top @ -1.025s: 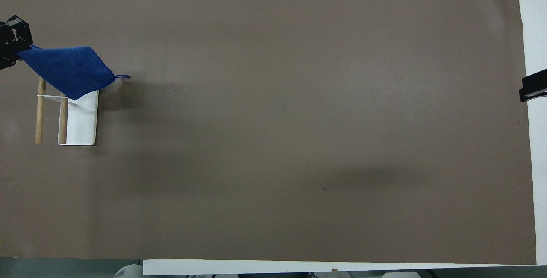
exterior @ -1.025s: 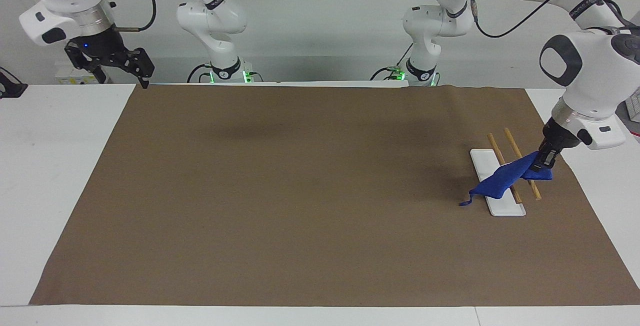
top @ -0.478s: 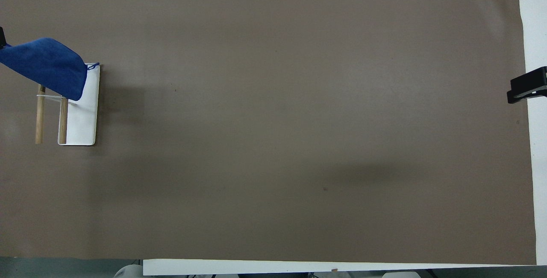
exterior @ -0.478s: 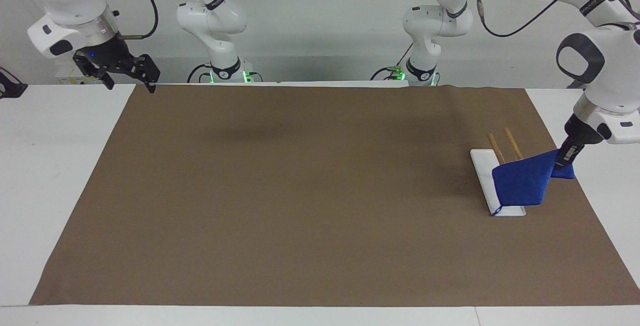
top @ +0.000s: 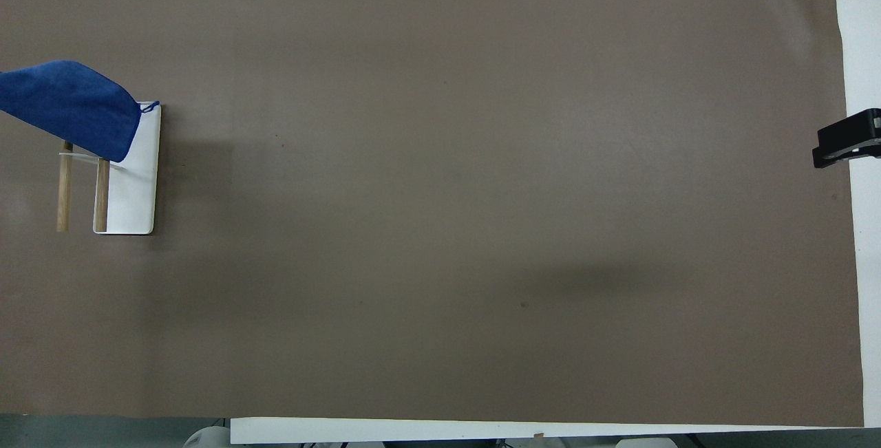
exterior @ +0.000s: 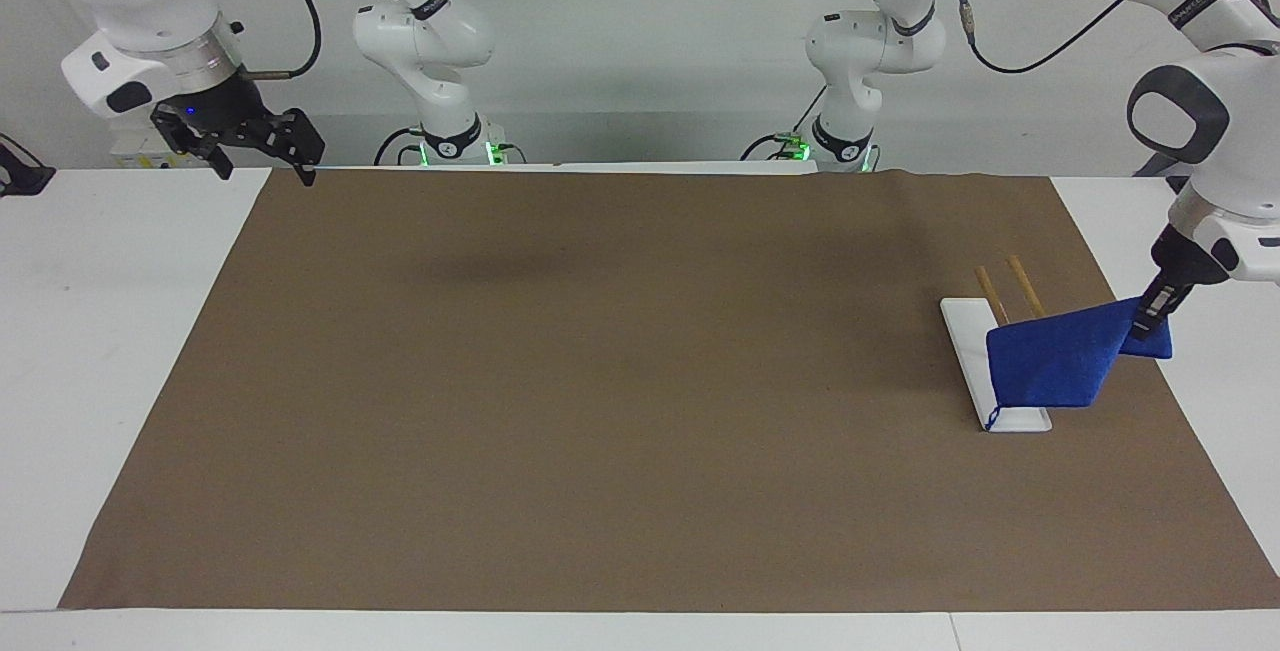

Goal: Right arm passes towel to left arm to hang
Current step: 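Lower the towel with the left gripper to drape over the rack bar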

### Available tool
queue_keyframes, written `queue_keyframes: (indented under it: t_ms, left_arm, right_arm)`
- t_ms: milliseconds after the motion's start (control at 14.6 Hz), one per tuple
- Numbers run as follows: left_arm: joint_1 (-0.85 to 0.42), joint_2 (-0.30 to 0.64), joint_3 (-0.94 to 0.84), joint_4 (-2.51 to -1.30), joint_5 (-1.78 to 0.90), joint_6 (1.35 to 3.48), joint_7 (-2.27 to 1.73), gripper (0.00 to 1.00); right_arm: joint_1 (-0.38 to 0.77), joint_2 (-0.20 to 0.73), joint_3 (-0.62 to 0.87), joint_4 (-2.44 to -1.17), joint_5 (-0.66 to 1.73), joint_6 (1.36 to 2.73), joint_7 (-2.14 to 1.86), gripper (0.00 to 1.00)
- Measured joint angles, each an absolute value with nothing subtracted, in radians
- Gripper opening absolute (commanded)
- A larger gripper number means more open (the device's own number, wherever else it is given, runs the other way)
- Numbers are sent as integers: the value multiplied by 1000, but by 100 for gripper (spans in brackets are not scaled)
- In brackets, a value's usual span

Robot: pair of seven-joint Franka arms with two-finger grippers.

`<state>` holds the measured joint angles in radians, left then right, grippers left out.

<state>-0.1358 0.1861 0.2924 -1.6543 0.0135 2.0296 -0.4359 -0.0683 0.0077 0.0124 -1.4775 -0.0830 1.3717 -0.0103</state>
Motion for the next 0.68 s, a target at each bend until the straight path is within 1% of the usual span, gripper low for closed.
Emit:
queue_keyframes:
  t_ms: [342, 683]
  left_arm:
    - [-136, 187, 301, -1666, 14, 2063, -403, 0]
    - [-136, 188, 302, -1732, 14, 2121, -398, 0]
  right_arm:
    - [-68, 8, 12, -1478, -83, 1372, -10, 100]
    - [-68, 8, 12, -1479, -83, 1372, -10, 100]
